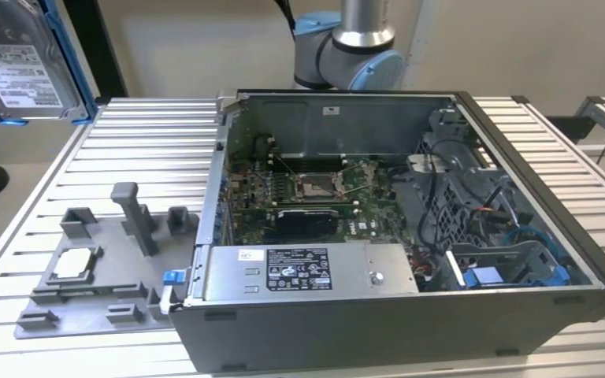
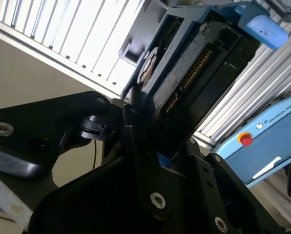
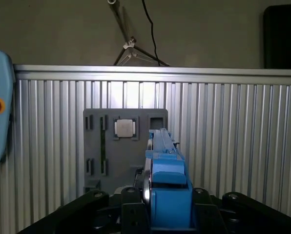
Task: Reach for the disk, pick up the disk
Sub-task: 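Pick up the disk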
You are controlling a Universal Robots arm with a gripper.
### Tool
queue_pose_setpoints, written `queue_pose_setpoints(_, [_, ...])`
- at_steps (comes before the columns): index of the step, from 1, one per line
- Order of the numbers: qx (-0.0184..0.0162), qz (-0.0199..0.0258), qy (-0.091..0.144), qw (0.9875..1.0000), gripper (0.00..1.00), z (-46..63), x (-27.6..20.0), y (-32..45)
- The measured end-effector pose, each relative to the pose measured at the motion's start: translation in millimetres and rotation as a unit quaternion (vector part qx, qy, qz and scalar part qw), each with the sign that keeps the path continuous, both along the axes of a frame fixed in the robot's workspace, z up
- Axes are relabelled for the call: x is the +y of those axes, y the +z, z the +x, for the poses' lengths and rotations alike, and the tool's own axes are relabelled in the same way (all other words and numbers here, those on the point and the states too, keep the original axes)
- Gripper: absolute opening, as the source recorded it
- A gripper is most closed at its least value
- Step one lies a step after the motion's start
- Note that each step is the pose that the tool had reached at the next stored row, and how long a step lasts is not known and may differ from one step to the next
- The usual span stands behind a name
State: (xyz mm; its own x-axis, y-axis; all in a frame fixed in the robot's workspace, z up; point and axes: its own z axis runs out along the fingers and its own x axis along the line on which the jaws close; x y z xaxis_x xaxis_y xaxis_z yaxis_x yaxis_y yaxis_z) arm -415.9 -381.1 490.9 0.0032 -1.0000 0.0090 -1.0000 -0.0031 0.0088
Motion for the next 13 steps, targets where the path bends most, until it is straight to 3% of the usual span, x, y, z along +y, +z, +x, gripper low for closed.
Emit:
queue_pose_setpoints(7, [0.0003, 0.0000, 0.000, 1.0000, 0.00, 1.7, 0.0, 0.3])
queue_pose_setpoints(13, [0.0044, -0.0005, 0.000, 1.0000, 0.00, 17.7, 0.0, 0.3])
